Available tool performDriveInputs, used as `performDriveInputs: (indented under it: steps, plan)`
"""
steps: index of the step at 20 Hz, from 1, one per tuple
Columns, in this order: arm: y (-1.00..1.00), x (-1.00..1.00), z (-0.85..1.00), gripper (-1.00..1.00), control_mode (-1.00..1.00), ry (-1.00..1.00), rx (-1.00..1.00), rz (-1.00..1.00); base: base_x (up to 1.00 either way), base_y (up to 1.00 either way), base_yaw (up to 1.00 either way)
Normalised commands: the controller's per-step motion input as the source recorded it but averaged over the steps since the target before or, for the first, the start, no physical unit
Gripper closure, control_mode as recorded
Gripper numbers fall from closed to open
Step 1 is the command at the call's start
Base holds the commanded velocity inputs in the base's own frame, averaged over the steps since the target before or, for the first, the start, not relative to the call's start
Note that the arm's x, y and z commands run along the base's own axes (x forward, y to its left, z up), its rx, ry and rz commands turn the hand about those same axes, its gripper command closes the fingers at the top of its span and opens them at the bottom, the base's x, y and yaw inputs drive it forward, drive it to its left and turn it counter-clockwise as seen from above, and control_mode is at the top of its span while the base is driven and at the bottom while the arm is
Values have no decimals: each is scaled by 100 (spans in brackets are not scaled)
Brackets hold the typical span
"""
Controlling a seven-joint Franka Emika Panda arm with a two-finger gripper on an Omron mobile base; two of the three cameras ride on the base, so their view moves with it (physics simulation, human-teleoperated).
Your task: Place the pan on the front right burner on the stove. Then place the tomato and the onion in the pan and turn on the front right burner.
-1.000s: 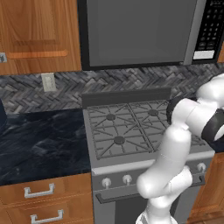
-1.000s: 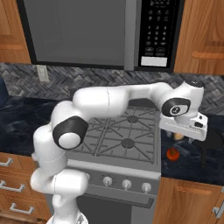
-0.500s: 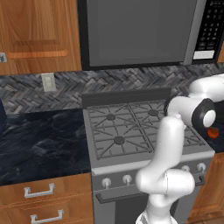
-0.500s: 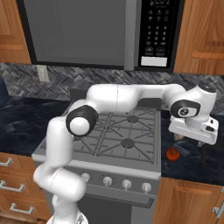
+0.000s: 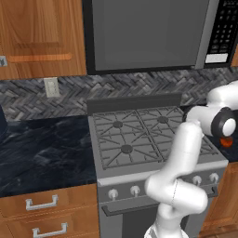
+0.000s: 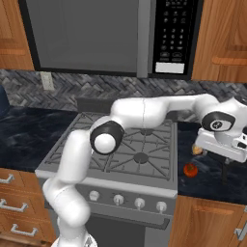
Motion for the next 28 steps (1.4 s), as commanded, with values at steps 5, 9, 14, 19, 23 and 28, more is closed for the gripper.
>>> performDriveInputs:
  steps: [5, 9, 14, 19, 23, 28]
  plan:
    - [0, 3, -39, -100, -100, 0, 0, 1, 0, 0, 0]
    - [0, 12, -27, -100, -100, 0, -2, 2, 0, 0, 0]
    - [-5, 23, -25, -100, -100, 0, -7, 3, 0, 0, 0]
    - [-6, 21, -27, -100, -100, 0, -6, 3, 0, 0, 0]
    - [-4, 10, -32, -100, -100, 0, -6, 2, 0, 0, 0]
    - [-18, 13, -23, -100, -100, 0, -4, 2, 0, 0, 0]
